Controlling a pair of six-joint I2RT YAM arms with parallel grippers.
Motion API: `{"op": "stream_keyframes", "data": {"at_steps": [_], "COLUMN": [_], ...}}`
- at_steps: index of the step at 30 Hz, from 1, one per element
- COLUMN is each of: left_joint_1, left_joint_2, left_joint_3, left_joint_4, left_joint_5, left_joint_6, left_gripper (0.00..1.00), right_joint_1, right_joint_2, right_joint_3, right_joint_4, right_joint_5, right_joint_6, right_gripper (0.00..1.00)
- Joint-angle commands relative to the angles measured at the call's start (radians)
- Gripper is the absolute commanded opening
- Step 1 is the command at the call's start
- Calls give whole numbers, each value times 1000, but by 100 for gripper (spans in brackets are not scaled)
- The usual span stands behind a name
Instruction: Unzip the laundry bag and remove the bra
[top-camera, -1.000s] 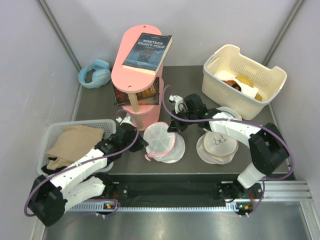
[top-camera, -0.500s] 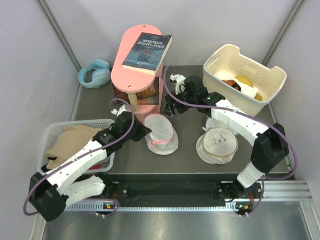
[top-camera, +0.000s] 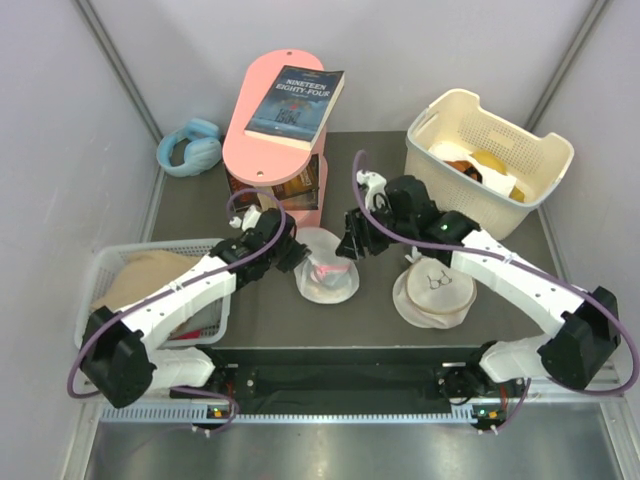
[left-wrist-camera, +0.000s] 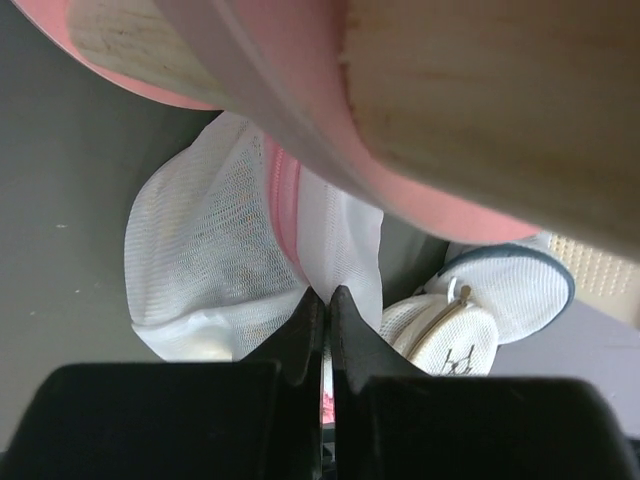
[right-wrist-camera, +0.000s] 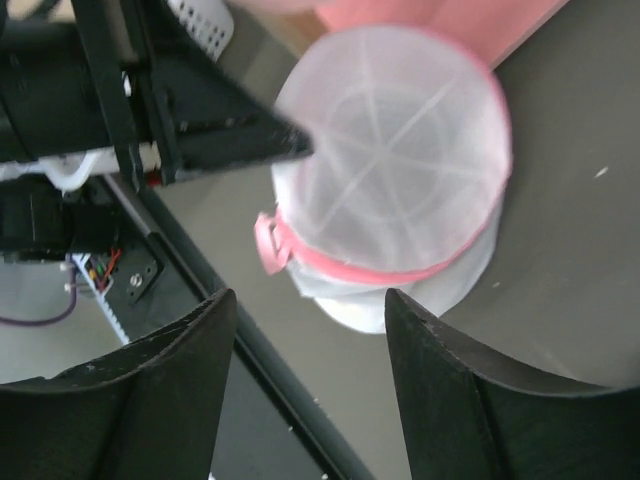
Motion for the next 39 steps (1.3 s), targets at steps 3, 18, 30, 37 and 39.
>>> {"op": "stream_keyframes", "data": {"at_steps": [3, 18, 30, 37, 39], "left_joint_1": [-11, -18, -27, -34, -39], "left_joint_2": [54, 96, 56, 24, 22], "left_joint_3": [63, 81, 55, 32, 29], "left_joint_4": [51, 94, 95, 94, 95], "left_joint_5": [7, 21, 8, -5, -10], "left_joint_6": [-84, -118, -129, -144, -147], "left_gripper": [0, 0, 0, 0, 0], "right_joint_1": [58, 87, 87, 85, 85], "right_joint_2": [18, 173, 232, 235, 242], "right_joint_3": [-5, 21, 29, 38, 39], "right_joint_4": [46, 132, 152, 127, 119], "right_joint_5": [-20, -107, -69, -12, -6], "right_joint_6": [60, 136, 172, 186, 189], "right_gripper": [57, 43, 34, 19, 14]}}
